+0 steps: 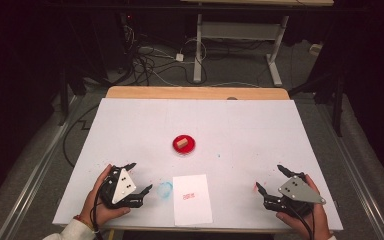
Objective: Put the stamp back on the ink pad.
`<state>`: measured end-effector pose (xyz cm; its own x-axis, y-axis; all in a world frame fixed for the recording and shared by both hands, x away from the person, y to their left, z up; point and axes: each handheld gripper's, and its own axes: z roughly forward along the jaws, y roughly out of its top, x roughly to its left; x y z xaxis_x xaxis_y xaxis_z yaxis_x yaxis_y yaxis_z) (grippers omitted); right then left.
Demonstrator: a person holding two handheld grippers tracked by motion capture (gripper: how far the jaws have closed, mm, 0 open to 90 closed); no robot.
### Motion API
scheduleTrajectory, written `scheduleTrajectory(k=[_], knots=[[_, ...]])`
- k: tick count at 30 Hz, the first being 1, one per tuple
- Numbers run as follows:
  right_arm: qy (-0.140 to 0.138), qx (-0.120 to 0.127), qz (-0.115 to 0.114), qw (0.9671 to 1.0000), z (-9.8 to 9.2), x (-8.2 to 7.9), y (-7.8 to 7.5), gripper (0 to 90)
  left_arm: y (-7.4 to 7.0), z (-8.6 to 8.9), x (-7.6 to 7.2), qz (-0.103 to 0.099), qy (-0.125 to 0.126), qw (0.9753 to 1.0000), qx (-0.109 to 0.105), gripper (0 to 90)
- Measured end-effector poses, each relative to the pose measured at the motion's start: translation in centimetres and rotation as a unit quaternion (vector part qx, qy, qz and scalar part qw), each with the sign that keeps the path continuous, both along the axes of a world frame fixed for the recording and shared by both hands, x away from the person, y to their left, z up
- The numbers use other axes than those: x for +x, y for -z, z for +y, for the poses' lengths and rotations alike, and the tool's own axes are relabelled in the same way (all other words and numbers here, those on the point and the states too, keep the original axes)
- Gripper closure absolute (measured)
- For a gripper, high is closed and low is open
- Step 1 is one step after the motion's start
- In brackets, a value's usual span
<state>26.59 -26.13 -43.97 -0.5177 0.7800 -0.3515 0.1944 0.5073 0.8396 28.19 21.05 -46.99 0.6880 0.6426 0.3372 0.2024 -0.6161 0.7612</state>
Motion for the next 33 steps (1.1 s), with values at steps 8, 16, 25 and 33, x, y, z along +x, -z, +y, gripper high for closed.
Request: scheduleTrajectory(k=[8, 16, 25, 33], knots=[[-0.003, -0.001, 0.0, 1.0, -0.11, -0.04, 0.03, 19.7, 0.31, 1.05, -0.4, 0.01, -0.017, 0.9998, -0.003, 16.6], [-0.008, -0.001, -0.004, 1.0, 0.05, -0.03, -0.1, 19.7, 0.22, 1.19, -0.58, 0.008, -0.023, 0.9997, -0.004, 16.5], [-0.014, -0.006, -0.007, 0.9999, 0.43, -0.14, -0.21, 19.7, 0.19, 0.84, -0.9, 0.006, -0.013, 0.9999, 0.005, 16.6], [-0.016, -0.008, -0.003, 0.9998, 0.61, -0.07, -0.11, 19.6, 0.06, 0.85, -0.88, 0.004, -0.014, 0.9999, -0.006, 16.5]])
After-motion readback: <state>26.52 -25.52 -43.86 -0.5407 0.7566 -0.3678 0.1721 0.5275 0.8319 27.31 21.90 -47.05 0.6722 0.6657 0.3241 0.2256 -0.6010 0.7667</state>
